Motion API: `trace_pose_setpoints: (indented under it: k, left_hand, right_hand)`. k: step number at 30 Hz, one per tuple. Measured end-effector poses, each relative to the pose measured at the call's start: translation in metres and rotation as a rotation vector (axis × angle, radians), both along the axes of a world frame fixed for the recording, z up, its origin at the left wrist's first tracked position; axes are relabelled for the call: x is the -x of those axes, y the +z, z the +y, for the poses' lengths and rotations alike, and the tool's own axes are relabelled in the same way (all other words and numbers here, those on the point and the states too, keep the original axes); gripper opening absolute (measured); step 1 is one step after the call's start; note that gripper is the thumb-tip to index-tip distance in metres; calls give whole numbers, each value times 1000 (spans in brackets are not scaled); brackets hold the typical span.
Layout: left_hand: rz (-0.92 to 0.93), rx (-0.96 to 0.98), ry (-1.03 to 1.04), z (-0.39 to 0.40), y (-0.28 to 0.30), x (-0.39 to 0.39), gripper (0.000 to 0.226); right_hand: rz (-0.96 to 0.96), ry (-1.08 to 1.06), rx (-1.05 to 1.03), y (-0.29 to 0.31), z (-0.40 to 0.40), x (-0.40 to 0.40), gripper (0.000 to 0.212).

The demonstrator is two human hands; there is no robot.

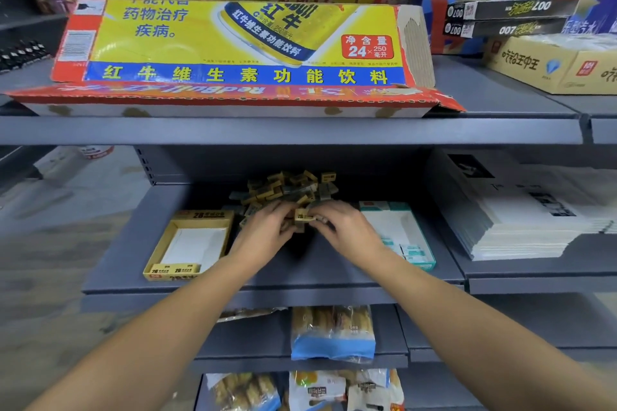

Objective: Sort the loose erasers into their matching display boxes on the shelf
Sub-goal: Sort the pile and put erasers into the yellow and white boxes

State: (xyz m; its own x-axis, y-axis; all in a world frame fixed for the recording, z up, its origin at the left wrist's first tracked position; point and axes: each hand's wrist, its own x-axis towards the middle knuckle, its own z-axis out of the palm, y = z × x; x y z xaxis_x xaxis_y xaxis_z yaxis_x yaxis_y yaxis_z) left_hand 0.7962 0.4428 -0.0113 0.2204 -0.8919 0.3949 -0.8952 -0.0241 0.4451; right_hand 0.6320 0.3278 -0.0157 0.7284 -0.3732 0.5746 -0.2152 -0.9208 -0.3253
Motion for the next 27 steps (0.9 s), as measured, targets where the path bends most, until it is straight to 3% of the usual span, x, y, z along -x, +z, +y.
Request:
trace_pose_setpoints:
  k: [12,27]
  left_hand:
    - [-61,54,440,129,-3,-81,33]
    - [-26,82,488,145,-22,-92,29]
  right_hand:
    - [159,300,-113,-10,85,-120,24]
    - [296,355,-161,-21,96,-133,9]
